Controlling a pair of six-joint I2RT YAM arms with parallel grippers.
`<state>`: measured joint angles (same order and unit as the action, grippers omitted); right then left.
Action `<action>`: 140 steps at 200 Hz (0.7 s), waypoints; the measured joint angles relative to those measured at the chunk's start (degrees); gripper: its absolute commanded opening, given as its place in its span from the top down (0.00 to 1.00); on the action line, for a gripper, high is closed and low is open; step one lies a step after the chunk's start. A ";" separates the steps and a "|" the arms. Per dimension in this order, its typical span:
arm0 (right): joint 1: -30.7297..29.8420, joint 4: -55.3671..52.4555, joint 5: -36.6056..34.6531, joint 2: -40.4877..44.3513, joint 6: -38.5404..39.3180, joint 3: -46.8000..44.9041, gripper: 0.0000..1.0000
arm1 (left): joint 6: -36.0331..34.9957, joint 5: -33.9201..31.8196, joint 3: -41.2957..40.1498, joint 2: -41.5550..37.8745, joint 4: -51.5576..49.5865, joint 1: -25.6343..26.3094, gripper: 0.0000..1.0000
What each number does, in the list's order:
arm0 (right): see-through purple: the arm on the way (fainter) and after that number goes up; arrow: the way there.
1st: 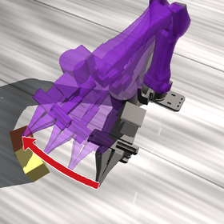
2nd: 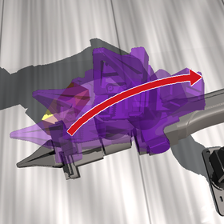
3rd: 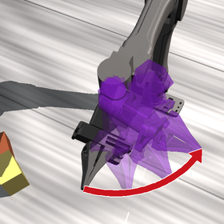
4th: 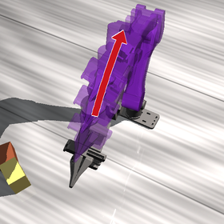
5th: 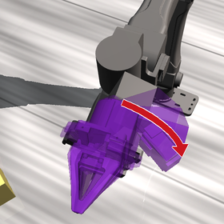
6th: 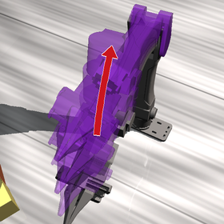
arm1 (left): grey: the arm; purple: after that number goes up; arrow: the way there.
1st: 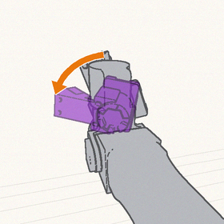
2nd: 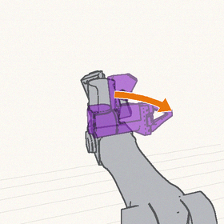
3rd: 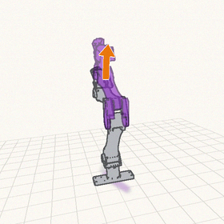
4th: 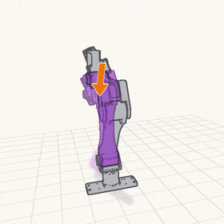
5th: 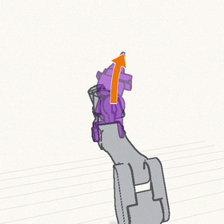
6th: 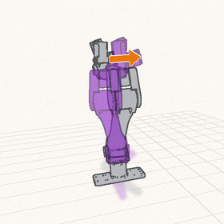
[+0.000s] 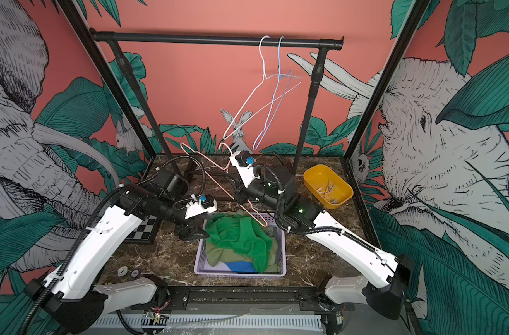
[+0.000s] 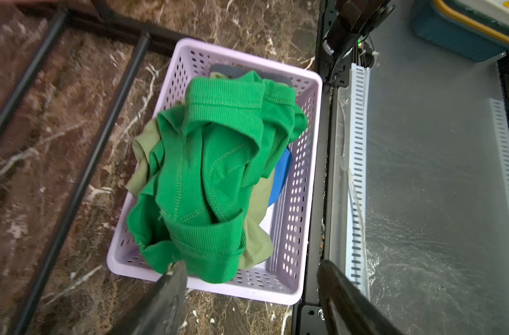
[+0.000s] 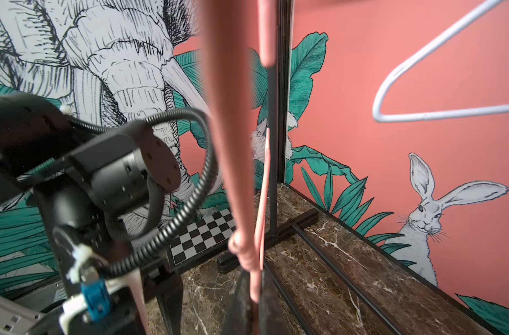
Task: Remove the clothespins securing tank tops to the hanger
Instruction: Remove the tank top from the hanger, then place the hanger on the clothesline.
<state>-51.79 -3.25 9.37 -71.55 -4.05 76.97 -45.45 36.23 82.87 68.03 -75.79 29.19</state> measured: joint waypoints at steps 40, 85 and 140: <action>0.00 -12.20 -0.09 1.97 2.25 2.91 1.00 | -1.16 2.47 14.91 -1.73 -4.76 0.02 0.23; -1.05 -26.86 1.55 2.08 4.57 8.17 1.00 | 0.68 -0.09 26.64 0.44 -1.11 0.04 0.09; -6.16 -35.80 2.86 1.86 7.54 15.37 1.00 | -0.39 -4.20 27.52 6.05 3.85 0.04 0.08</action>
<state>-57.95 -39.05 12.23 -69.69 3.49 92.33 -45.84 32.03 110.39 74.08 -71.94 29.23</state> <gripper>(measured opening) 0.048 0.951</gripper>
